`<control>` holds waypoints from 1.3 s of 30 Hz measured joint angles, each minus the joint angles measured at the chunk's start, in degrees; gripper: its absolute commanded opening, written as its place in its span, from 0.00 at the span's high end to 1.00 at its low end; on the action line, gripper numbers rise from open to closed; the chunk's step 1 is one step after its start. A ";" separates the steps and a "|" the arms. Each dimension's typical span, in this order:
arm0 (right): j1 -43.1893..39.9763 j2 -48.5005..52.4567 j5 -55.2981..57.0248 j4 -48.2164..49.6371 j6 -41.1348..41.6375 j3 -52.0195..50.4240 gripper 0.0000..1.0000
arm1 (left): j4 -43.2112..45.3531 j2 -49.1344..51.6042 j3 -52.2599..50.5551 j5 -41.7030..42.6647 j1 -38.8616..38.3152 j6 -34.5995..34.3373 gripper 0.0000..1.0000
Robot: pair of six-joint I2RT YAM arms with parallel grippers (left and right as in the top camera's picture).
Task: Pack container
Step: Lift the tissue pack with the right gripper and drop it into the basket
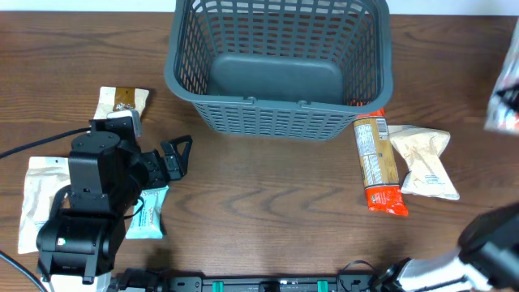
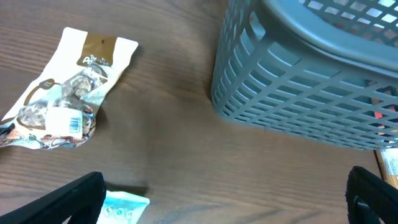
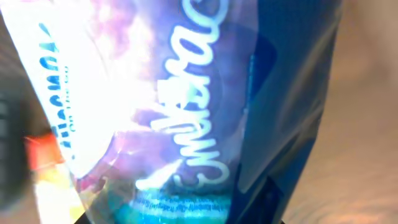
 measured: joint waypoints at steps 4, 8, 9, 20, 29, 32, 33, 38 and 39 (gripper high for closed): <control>7.34 -9.07 -2.71 0.00 -1.97 3.80 0.99 | 0.90 0.00 0.00 0.00 0.00 0.00 0.01; 19.65 -14.95 -5.33 0.22 -5.79 5.75 0.99 | 1.77 0.00 0.00 0.00 0.00 0.00 0.01; 22.73 -15.80 -5.99 0.83 -6.40 5.86 0.99 | 1.79 0.00 0.00 0.00 0.00 0.00 0.02; 45.94 -13.18 -9.60 8.09 -8.31 5.86 0.99 | 1.53 0.00 0.00 0.00 0.00 0.00 0.01; 52.96 -2.64 -9.70 4.00 -8.46 5.84 0.99 | 0.17 0.00 0.00 0.00 0.00 0.02 0.01; 53.72 -0.96 -9.46 2.58 -8.48 5.84 0.97 | 0.20 0.02 0.00 0.00 0.00 0.07 0.01; 53.83 -0.74 -9.46 2.16 -8.48 5.84 0.89 | 0.20 0.00 0.00 0.00 0.00 0.17 0.01; 54.16 -0.72 -9.60 0.96 -9.18 5.84 0.10 | 0.20 0.00 0.00 0.00 0.00 0.44 0.01; 54.16 -0.72 -9.60 0.87 -9.33 5.84 0.01 | 0.20 0.02 0.00 0.00 0.00 0.46 0.01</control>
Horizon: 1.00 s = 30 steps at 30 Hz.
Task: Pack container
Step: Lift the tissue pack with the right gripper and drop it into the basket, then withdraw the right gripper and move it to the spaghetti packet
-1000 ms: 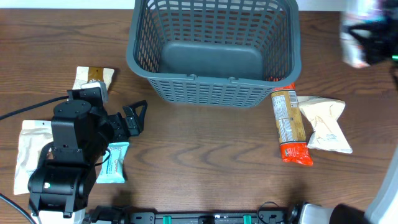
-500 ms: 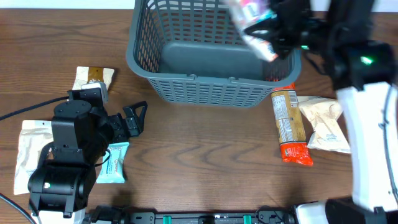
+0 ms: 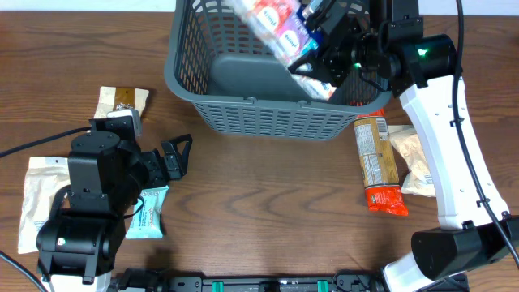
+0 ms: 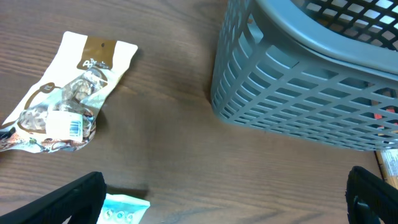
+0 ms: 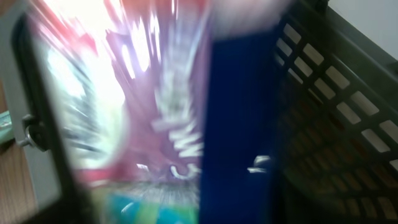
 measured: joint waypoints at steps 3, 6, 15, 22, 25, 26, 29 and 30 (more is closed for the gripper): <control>0.02 0.00 -0.28 -0.81 -0.83 0.02 0.01 | 0.00 0.04 0.00 0.00 0.00 0.00 0.01; 0.02 0.00 -0.37 -1.40 -1.38 0.02 0.01 | 0.00 0.04 0.00 0.00 0.00 0.00 0.01; -0.02 -0.31 -0.33 -1.33 -1.53 1.49 0.01 | 0.00 0.04 0.00 -0.04 0.00 0.42 0.01; -3.37 -4.44 4.24 1.09 7.56 15.37 0.01 | -0.02 0.11 0.00 -1.38 0.00 1.77 0.02; -7.08 -8.39 11.61 -0.42 14.62 20.96 0.01 | -0.02 0.20 0.00 -1.97 0.00 2.43 0.01; -9.01 -10.05 14.93 -1.79 17.29 22.51 0.01 | -0.02 0.22 0.00 -2.16 0.00 2.60 0.01; -15.13 -13.94 23.12 -8.68 23.56 24.59 0.01 | -0.04 0.26 0.00 -2.58 0.00 2.91 0.01; -17.07 -14.69 25.20 -11.56 25.20 24.74 0.01 | -0.04 0.26 0.00 -2.62 0.00 3.02 0.01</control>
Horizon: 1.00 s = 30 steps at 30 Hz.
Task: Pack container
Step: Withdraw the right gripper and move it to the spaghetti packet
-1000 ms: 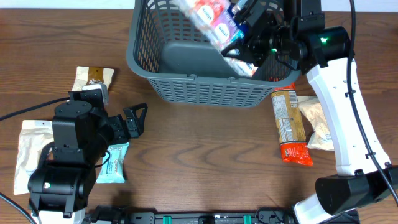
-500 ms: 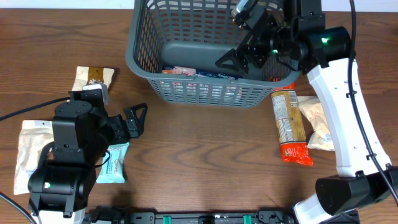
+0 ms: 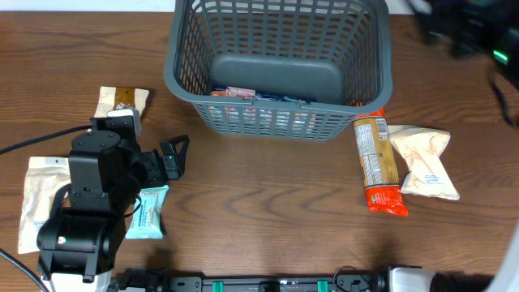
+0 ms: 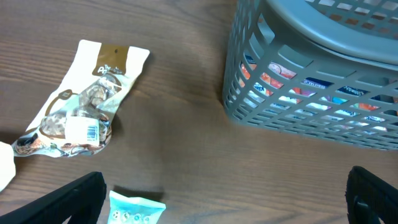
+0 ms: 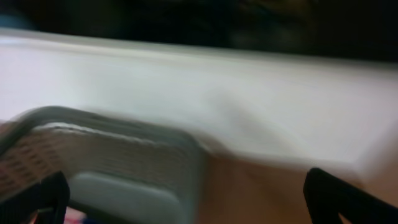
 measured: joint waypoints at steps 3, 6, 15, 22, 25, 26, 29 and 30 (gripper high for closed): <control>-6.69 -0.81 5.49 -10.47 4.22 0.24 0.01 | -0.09 0.00 0.00 -0.13 0.00 0.22 0.01; -12.63 0.72 8.37 -19.50 6.62 -0.52 0.01 | -0.13 0.00 0.00 -0.15 0.00 0.26 0.01; -23.82 3.34 10.51 -28.46 9.31 -13.07 0.01 | -0.15 0.02 0.00 -0.15 0.00 1.31 0.01; -24.41 3.37 6.93 -22.05 3.15 -31.69 0.01 | -0.48 0.07 0.00 -0.17 0.00 1.73 0.01; -24.41 3.43 2.73 -16.31 -1.92 -40.70 0.01 | -1.20 0.09 0.02 -0.15 0.00 1.79 0.01; -24.41 3.43 1.53 -14.27 -3.43 -43.19 0.01 | -1.55 0.09 0.02 -0.15 0.00 1.92 0.01; -24.41 3.45 -2.71 -5.64 -9.29 -51.34 0.01 | -1.99 0.09 0.02 -0.15 0.00 2.19 0.01; -24.41 3.45 -3.98 -2.29 -11.45 -54.07 0.01 | -2.12 0.09 0.02 -0.15 0.00 2.21 0.01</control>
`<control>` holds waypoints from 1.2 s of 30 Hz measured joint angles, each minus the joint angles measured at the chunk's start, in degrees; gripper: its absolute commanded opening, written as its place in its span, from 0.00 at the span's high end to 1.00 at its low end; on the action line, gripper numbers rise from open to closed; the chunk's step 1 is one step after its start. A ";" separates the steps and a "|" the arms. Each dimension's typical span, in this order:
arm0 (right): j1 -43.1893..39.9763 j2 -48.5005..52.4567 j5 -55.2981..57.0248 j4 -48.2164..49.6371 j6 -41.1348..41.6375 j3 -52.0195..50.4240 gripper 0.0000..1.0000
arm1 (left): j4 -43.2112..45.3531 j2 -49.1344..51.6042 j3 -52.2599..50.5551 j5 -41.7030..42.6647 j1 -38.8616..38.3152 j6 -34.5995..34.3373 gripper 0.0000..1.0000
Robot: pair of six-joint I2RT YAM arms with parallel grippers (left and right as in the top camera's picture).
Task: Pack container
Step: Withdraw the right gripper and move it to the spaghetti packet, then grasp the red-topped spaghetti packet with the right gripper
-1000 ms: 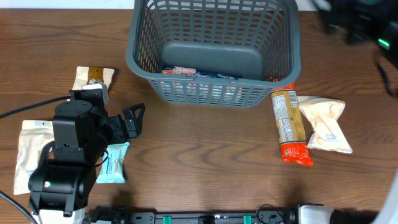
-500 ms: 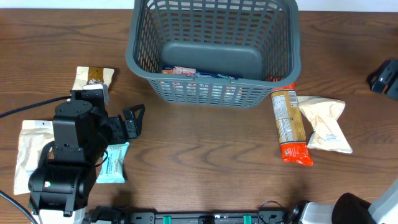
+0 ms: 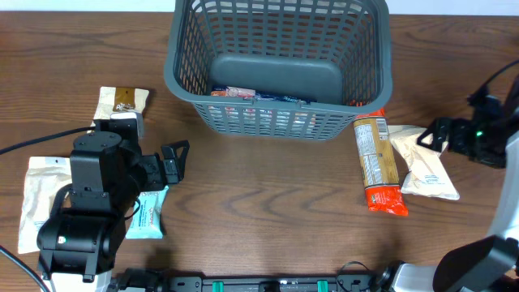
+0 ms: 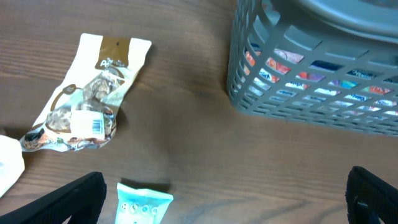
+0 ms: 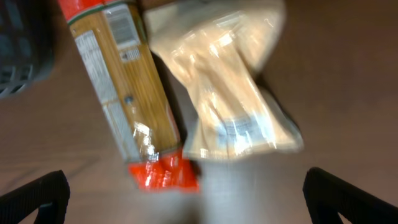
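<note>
The grey basket (image 3: 280, 113) stands at the table's far middle, and a colourful packet (image 3: 259, 95) lies inside against its front wall, showing through the mesh (image 4: 298, 81). Right of the basket lie a long orange-and-brown packet (image 3: 378, 162) (image 5: 121, 93) and a beige pouch (image 3: 423, 162) (image 5: 230, 106). My right gripper (image 3: 434, 136) (image 5: 186, 205) hovers open and empty above these two. My left gripper (image 3: 174, 158) (image 4: 224, 205) is open over bare wood, with a light-blue bar (image 3: 148, 212) (image 4: 143, 202) just by its left finger.
A clear snack pouch with a brown top (image 3: 122, 100) (image 4: 84, 112) lies left of the basket. A white pouch (image 3: 40, 195) lies at the left edge, partly under my left arm. Cables run along the table's left side.
My right arm was at the far right corner beyond the basket; now its open gripper is above the beige pouch and the orange packet. The left gripper has drawn back slightly.
My right gripper first held a colourful purple-and-blue packet at the right edge. Then it was over the basket with that packet. After that the packet lay in the basket and the gripper was empty. Now the gripper is over the two packets right of the basket.
</note>
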 measured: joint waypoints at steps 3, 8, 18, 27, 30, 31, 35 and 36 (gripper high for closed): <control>0.00 0.00 -2.25 8.59 -4.07 -6.54 0.01 | -0.46 -0.02 0.00 0.00 0.00 0.24 0.01; 0.02 -0.02 -4.00 19.19 -7.63 -16.24 0.02 | -0.85 0.00 0.00 0.00 0.00 0.37 0.01; 7.39 0.13 -4.22 23.93 -7.78 -21.59 0.01 | -0.85 0.00 0.00 0.00 0.00 0.37 0.01; 14.49 4.09 -3.30 22.95 -6.71 -21.79 0.01 | -0.85 1.01 0.00 0.00 0.00 0.37 0.01; 15.39 5.60 -3.21 22.91 -6.03 -21.94 0.01 | -0.85 1.95 0.00 0.00 0.00 0.37 0.01; 15.45 5.73 -3.10 22.99 -5.90 -21.99 0.01 | -0.85 2.23 0.00 0.00 0.00 0.37 0.01; 15.52 5.77 -2.91 24.11 -5.62 -22.05 0.01 | -0.85 3.08 0.00 0.00 0.00 0.37 0.01; 15.52 5.77 -2.82 24.63 -5.40 -22.05 0.01 | -0.83 3.21 0.00 0.00 0.00 0.37 0.01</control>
